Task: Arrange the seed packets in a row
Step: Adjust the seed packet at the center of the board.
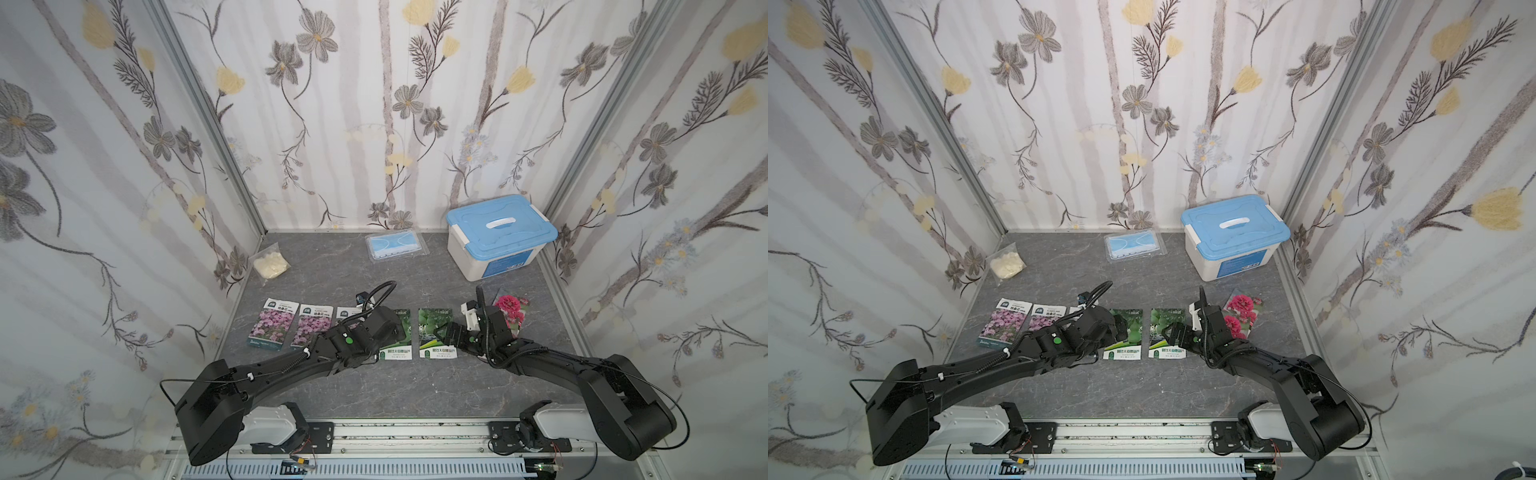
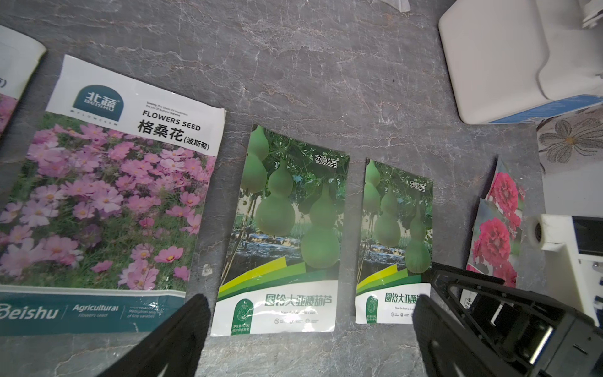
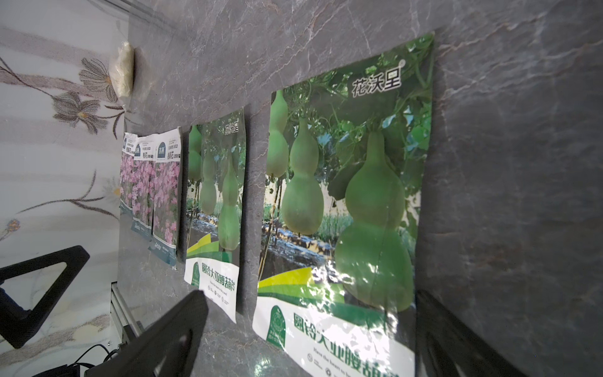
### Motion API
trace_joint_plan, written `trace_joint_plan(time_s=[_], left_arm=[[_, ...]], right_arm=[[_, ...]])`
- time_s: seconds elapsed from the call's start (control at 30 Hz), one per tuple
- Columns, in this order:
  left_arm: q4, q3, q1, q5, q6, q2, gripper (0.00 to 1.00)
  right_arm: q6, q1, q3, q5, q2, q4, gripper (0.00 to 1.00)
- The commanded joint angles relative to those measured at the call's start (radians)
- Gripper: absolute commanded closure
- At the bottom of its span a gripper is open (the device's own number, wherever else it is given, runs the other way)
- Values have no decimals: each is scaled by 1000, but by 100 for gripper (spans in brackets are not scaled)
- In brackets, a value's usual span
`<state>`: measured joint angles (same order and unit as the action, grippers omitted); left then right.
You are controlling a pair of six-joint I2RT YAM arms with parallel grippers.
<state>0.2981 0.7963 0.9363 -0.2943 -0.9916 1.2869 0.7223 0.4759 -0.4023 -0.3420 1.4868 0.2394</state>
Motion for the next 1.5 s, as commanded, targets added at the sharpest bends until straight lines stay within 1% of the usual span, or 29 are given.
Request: trace_joint_plan(time_s=[0.0, 0.9, 1.1, 1.27, 1.37, 1.47], left_arm=[[-16, 0, -1, -8, 2, 3, 0], [-34, -6, 2, 5, -2, 24, 0], [-32, -3, 3, 4, 0, 25, 0], [-29, 6, 2, 7, 9, 39, 0], [-31, 23, 2, 15, 25, 63, 0], [-37, 73, 9, 32, 63, 114, 0]], right_arm=[[17, 4, -7, 16, 5, -49, 0], [20, 27, -19, 22, 42, -34, 0], [12, 23, -25, 81, -15, -92, 0], [-1, -28, -20, 108, -88, -147, 0], [-17, -90, -9, 98, -157, -183, 0], [-45, -167, -13, 91, -246, -250, 0]])
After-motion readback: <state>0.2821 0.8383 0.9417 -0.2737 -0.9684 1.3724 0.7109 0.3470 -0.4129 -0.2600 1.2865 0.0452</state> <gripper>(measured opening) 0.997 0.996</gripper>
